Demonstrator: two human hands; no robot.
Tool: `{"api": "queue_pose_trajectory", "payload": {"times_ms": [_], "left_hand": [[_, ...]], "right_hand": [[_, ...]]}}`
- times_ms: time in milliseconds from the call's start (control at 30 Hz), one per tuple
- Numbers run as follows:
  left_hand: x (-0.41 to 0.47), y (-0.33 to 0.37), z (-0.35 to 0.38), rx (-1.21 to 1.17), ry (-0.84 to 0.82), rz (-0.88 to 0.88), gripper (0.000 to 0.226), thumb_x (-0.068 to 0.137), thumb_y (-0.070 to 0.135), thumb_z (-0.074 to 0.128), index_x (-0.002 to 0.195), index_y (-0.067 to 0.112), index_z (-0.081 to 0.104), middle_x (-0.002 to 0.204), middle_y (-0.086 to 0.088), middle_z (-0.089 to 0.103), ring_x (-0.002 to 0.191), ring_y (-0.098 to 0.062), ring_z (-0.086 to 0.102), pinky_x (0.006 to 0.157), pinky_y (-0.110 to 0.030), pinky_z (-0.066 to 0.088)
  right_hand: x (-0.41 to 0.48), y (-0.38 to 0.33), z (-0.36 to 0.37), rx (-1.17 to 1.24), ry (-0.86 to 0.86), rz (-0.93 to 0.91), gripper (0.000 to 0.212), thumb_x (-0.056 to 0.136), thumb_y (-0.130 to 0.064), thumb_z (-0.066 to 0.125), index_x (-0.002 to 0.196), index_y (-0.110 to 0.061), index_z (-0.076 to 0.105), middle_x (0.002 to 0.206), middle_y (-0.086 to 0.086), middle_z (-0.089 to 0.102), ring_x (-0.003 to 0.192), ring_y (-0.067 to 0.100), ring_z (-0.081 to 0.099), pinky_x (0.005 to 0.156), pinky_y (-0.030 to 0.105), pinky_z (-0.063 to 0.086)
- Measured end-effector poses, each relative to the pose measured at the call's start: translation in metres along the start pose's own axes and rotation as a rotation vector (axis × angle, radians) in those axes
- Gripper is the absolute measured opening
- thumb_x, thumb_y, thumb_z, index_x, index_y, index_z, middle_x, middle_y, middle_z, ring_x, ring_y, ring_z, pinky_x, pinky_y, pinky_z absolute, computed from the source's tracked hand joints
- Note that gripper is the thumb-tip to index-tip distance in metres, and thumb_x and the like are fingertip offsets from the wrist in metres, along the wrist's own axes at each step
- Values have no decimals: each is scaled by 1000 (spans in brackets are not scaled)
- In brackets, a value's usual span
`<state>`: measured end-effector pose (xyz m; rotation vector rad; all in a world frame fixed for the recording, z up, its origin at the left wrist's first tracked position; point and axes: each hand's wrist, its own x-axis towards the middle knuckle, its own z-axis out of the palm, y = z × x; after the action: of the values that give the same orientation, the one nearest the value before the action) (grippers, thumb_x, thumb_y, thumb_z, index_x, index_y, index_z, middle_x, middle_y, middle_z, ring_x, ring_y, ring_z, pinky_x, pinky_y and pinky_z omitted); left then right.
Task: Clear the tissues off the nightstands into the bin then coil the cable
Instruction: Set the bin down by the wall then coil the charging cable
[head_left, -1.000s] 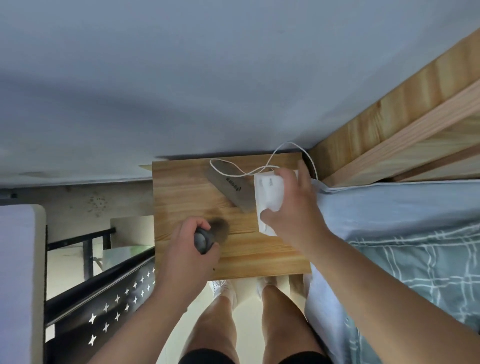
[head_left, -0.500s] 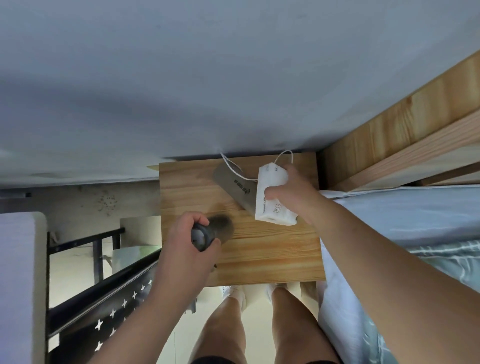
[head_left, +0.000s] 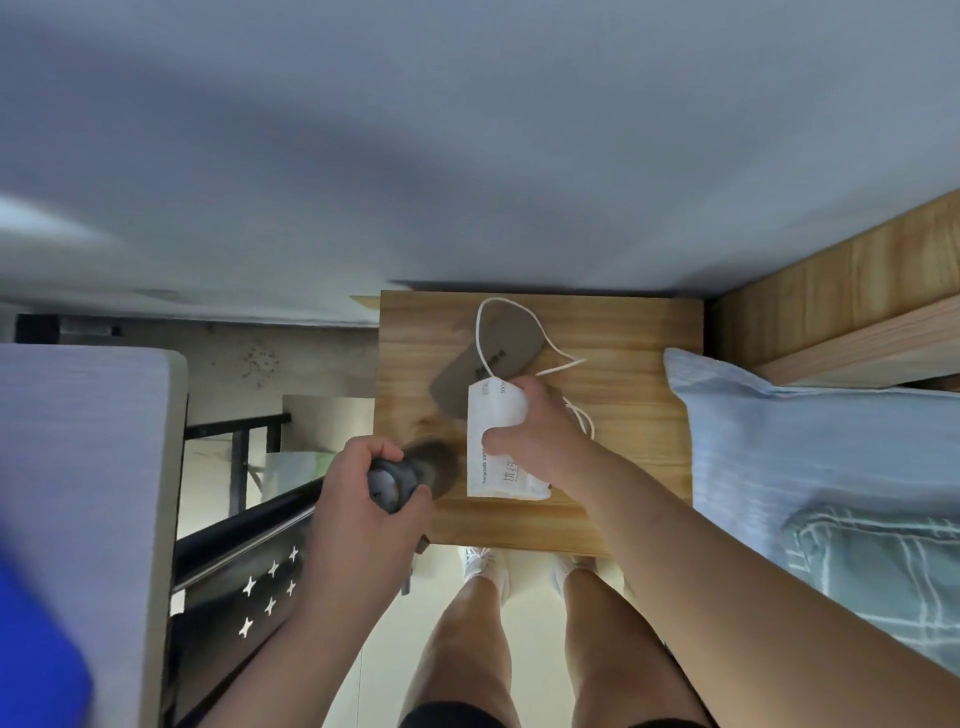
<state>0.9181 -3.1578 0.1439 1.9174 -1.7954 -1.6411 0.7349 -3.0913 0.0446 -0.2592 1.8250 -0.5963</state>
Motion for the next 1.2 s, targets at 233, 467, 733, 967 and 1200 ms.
{"api": "queue_pose_trajectory", "payload": {"times_ms": [233, 467, 733, 967, 1200], "left_hand": [[-10, 4, -6, 89, -9, 46, 42, 85, 8, 80, 97, 41, 58, 96, 21, 62, 72, 3, 69, 38, -20, 51], [-28, 22, 18, 214, -128, 134, 45, 83, 8, 83, 93, 43, 57, 106, 7, 64, 82, 7, 66, 55, -8, 50], [-31, 39, 36, 303, -212, 213, 44, 81, 18, 81, 100, 49, 55, 104, 23, 61, 82, -8, 69, 70, -28, 51], [-24, 40, 34, 300, -200, 241, 47, 81, 18, 82, 100, 51, 54, 104, 17, 64, 82, -6, 63, 67, -26, 47], [-18, 35, 37, 285, -210, 281, 48, 80, 15, 83, 100, 49, 56, 107, 19, 64, 91, 0, 60, 73, -24, 45]], "right_hand": [[-29, -4, -10, -15, -77, -60, 81, 65, -35, 74, 138, -44, 41, 128, -10, 43, 111, 20, 55, 81, 38, 56], [-111, 8, -100, -27, -16, -163, 69, 67, -38, 71, 116, -70, 35, 124, -32, 42, 108, 0, 53, 72, 19, 48], [-110, 10, -157, -229, 511, -207, 83, 75, -27, 79, 146, -42, 38, 155, -8, 33, 130, 22, 51, 82, 33, 47], [-41, 1, -126, -727, 749, -169, 82, 85, -34, 78, 154, -27, 35, 170, 16, 13, 127, 43, 48, 95, 52, 52], [15, 26, -131, -640, 642, -26, 90, 91, -30, 74, 163, -26, 21, 174, 13, -3, 140, 43, 36, 107, 52, 45]]}}
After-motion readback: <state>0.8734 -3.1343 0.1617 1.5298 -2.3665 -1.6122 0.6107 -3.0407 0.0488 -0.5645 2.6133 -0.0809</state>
